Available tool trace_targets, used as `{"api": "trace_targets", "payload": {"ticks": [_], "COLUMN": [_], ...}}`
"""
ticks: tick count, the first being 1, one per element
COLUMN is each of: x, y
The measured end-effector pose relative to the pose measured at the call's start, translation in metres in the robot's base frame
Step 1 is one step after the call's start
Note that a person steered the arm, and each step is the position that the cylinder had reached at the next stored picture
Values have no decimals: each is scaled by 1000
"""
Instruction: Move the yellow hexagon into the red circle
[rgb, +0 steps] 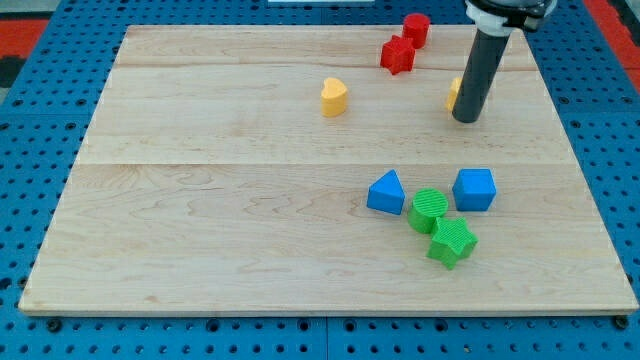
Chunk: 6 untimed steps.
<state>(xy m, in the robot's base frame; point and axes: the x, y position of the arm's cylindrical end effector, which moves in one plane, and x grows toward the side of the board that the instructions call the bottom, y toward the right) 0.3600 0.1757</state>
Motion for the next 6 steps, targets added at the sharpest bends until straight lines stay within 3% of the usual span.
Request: {"api": "trace_targets", "payload": {"ticks": [2,3,4,5,6], "x": [-64,-34,-54,-101,-97], "y": [-1,-8,26,12,-8]}}
